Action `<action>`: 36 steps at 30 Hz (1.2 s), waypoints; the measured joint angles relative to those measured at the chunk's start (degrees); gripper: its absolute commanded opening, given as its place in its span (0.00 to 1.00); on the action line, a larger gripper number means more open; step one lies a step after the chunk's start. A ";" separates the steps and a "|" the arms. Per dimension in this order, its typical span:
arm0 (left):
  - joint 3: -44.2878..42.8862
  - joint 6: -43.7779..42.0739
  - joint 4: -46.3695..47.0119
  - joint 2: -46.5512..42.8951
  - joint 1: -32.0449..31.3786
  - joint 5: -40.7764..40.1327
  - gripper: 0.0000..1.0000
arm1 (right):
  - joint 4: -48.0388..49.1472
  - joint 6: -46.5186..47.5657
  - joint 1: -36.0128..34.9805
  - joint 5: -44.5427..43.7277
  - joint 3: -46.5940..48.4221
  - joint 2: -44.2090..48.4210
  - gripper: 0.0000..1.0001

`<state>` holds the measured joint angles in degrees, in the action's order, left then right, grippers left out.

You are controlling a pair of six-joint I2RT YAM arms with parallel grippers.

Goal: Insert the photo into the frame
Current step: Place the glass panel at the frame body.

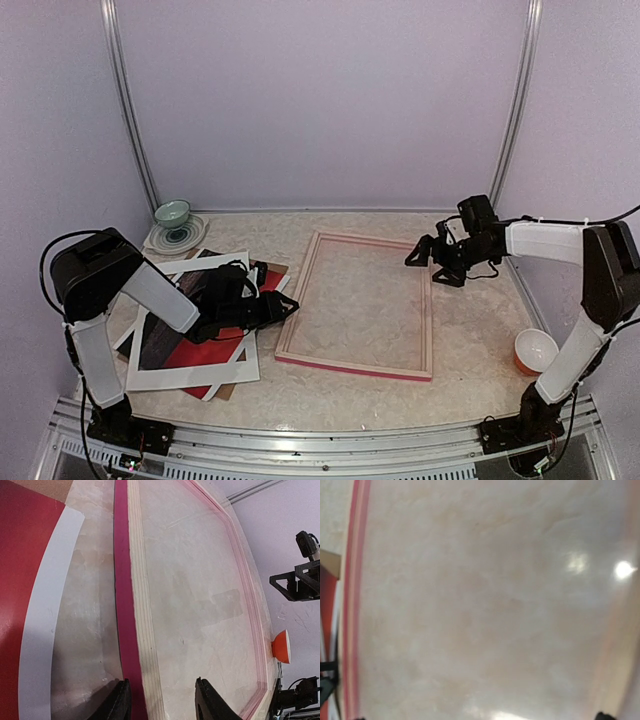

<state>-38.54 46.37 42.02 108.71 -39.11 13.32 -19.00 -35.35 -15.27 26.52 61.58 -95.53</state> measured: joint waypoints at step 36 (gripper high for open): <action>-0.02 1.57 0.94 0.50 -4.76 0.24 0.45 | -1.36 9.27 2.58 -20.48 -0.02 -1.92 0.70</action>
<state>-38.57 47.94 42.96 109.21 -43.88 13.56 -20.36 -26.09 -12.69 6.04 61.56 -97.45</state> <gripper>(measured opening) 0.449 0.725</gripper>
